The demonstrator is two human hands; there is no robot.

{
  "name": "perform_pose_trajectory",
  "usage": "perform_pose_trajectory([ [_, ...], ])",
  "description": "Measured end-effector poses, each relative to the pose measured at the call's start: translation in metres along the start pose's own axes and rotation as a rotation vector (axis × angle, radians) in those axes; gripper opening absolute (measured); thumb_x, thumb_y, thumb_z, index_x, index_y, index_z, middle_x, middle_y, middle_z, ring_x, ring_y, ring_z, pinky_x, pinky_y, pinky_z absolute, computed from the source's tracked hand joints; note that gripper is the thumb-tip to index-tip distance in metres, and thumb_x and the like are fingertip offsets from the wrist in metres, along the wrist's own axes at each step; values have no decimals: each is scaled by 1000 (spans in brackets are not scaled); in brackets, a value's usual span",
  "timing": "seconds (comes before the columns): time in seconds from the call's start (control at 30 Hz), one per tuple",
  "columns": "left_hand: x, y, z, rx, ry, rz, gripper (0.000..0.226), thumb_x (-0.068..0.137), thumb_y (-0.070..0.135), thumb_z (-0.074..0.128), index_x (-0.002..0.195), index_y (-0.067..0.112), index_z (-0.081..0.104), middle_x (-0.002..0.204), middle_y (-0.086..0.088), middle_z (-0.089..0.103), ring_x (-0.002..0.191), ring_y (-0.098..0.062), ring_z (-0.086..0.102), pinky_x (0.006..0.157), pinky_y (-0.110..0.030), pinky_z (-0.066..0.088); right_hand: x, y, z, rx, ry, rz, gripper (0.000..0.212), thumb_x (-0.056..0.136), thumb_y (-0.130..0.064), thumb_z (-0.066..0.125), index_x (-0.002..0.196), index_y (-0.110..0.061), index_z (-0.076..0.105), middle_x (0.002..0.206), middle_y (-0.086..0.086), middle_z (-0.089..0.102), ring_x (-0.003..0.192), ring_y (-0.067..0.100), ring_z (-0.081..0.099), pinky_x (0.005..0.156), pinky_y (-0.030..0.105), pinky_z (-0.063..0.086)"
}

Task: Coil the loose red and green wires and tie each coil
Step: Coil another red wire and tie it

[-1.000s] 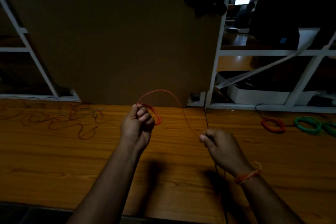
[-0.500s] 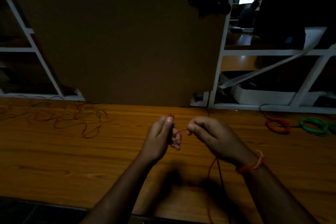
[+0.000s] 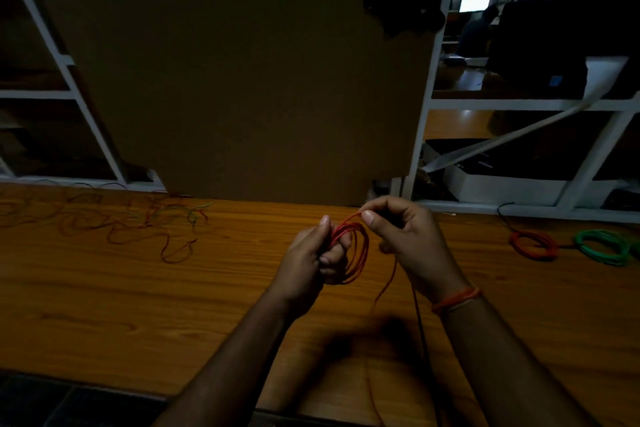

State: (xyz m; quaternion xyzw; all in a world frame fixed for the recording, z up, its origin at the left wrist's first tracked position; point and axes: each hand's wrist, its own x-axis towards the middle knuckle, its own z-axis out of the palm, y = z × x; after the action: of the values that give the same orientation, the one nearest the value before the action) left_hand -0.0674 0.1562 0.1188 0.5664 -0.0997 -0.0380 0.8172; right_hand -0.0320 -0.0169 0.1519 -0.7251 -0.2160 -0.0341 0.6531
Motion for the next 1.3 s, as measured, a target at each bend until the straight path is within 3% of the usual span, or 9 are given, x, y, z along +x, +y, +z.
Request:
perform_pose_trajectory([
  [0.1, -1, 2, 1, -86, 25, -18, 54, 109, 41, 30, 88, 7, 67, 58, 2, 25, 49, -13, 16, 52, -30, 17, -3, 9, 5, -11, 30, 18, 10, 99, -21, 62, 98, -22, 72, 99, 0, 70, 81, 4, 63, 59, 19, 48],
  [0.27, -1, 2, 4, -226, 37, -40, 44, 106, 38, 39, 93, 6, 65, 57, 5, 27, 46, -6, 25, 47, -23, 23, -10, 30, 14, -80, 31, -6, 29, 106, -39, 49, 99, -23, 72, 79, -13, 62, 72, 0, 55, 63, 19, 40],
  [0.47, 3, 8, 14, -431, -100, -147, 34, 106, 33, 43, 92, 9, 62, 56, 8, 35, 46, -6, 34, 49, -22, 33, -2, 34, 21, -251, 77, -82, 44, 106, -48, 32, 87, -21, 60, 79, -3, 57, 76, 13, 57, 69, 42, 46],
  [0.67, 10, 19, 17, -574, -278, -158, 25, 104, 28, 46, 92, 11, 61, 59, 9, 42, 51, -5, 38, 53, -21, 33, 9, 32, 18, -108, 3, -44, 46, 102, -58, 36, 96, -23, 64, 89, 11, 65, 86, 29, 64, 77, 52, 51],
  [0.77, 16, 22, 15, -629, -210, -136, 26, 104, 26, 46, 89, 13, 61, 57, 11, 43, 48, -3, 36, 51, -20, 23, 10, 33, 13, -24, -44, 58, 52, 102, -60, 41, 101, -14, 64, 81, 15, 60, 73, 25, 59, 65, 40, 48],
  [0.87, 21, 32, 8, -722, -103, -86, 34, 104, 24, 41, 83, 13, 66, 54, 10, 43, 44, -2, 37, 46, -17, 23, -1, 46, 6, -7, -74, 169, 25, 105, -38, 51, 107, -16, 62, 76, -1, 54, 66, 13, 49, 54, 23, 41],
  [0.93, 22, 41, 1, -770, 8, -41, 35, 101, 22, 42, 78, 13, 67, 53, 10, 40, 41, -2, 34, 45, -15, 19, -17, 57, 0, 2, -60, 260, 12, 100, -23, 61, 112, -21, 60, 83, -1, 57, 68, 10, 53, 57, 24, 45],
  [1.1, 23, 56, -31, -931, 158, 100, 24, 104, 21, 42, 88, 15, 57, 55, 10, 41, 42, -4, 35, 42, -16, 24, -61, 78, -8, -55, 176, 415, 14, 94, -12, 67, 102, -23, 68, 99, 1, 70, 83, 15, 66, 66, 26, 54],
  [1.3, 24, 49, -24, -561, 331, 113, 28, 110, 27, 38, 100, 11, 58, 66, 6, 49, 51, -4, 46, 47, -16, 40, -67, 41, -20, -464, -42, 60, 10, 93, -25, 69, 93, -34, 74, 92, -15, 68, 89, 3, 63, 72, 21, 53],
])
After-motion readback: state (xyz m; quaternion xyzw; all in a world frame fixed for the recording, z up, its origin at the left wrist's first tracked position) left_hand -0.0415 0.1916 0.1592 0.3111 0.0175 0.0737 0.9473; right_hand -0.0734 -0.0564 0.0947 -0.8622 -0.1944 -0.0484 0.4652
